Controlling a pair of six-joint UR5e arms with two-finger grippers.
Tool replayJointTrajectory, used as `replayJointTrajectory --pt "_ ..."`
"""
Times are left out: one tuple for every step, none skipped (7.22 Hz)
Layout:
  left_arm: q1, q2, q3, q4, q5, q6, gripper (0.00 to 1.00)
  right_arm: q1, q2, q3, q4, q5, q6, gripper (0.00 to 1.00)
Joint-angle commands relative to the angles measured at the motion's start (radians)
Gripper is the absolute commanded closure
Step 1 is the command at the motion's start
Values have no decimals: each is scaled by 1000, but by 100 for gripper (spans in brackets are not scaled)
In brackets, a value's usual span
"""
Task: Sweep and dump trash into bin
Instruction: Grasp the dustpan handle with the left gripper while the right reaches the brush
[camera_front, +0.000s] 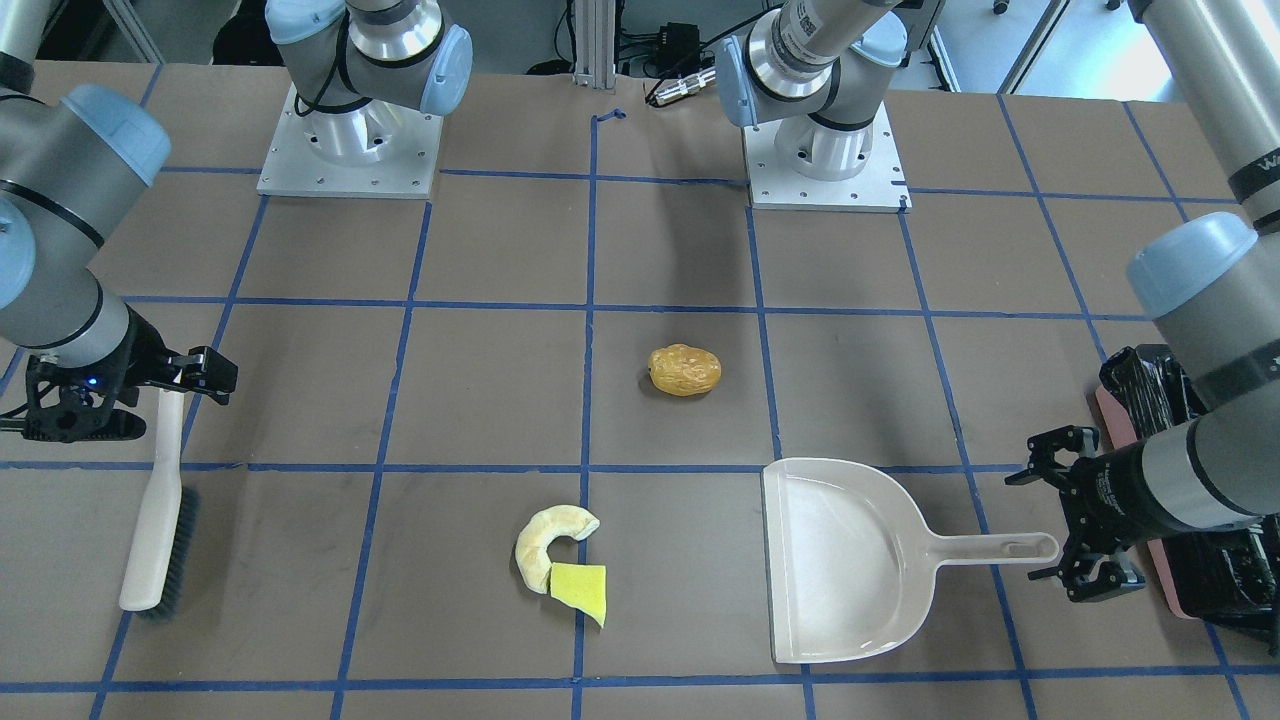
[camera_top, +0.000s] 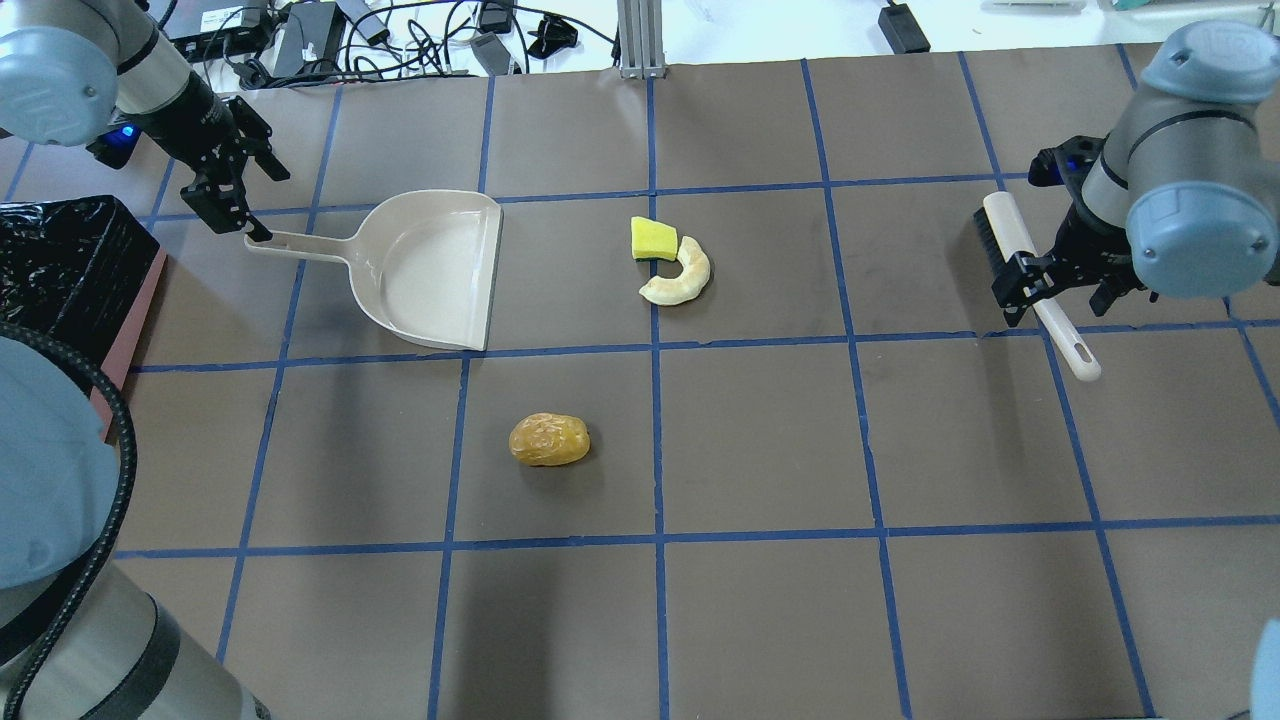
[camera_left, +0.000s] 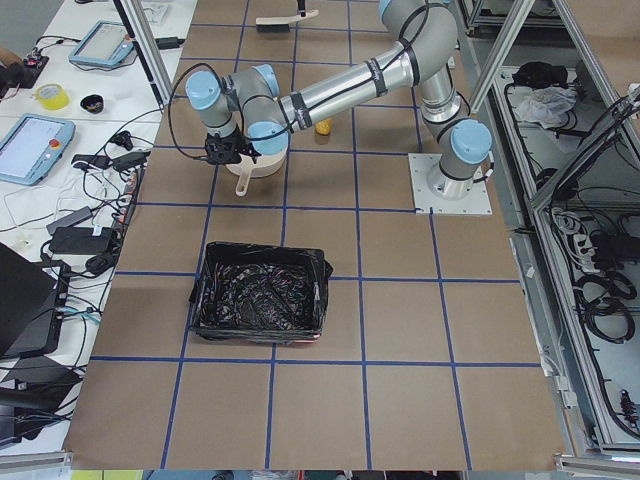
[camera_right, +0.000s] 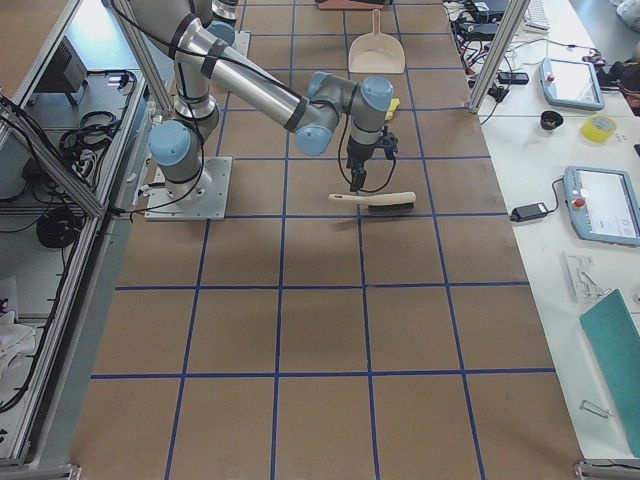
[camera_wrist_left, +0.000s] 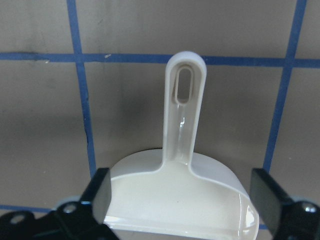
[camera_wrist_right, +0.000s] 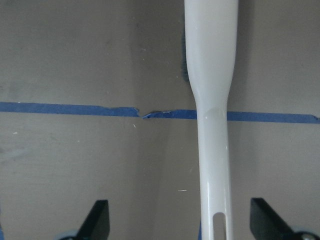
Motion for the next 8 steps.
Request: replayJointTrajectory --pt "2 -18 -36 72 8 29 0 -2 2 52 -74 -45 -14 0" --pt "2 -22 -38 86 8 56 0 -2 2 50 -74 -84 -20 0" --pt "2 -28 -42 92 8 87 0 -2 5 50 -74 -85 -24 0" --pt "14 -32 -42 103 6 99 0 -4 28 47 -77 -78 -21 0" --pt "22 -34 -45 106 5 137 0 -4 31 47 -77 -77 -13 0" --pt "25 -38 -44 106 5 144 0 -4 32 50 -80 -75 -13 1" --pt "30 -45 -44 106 5 144 0 -4 32 50 -91 -69 -13 4" --pt "36 -55 -44 106 2 144 0 -4 32 50 -105 -65 -8 14"
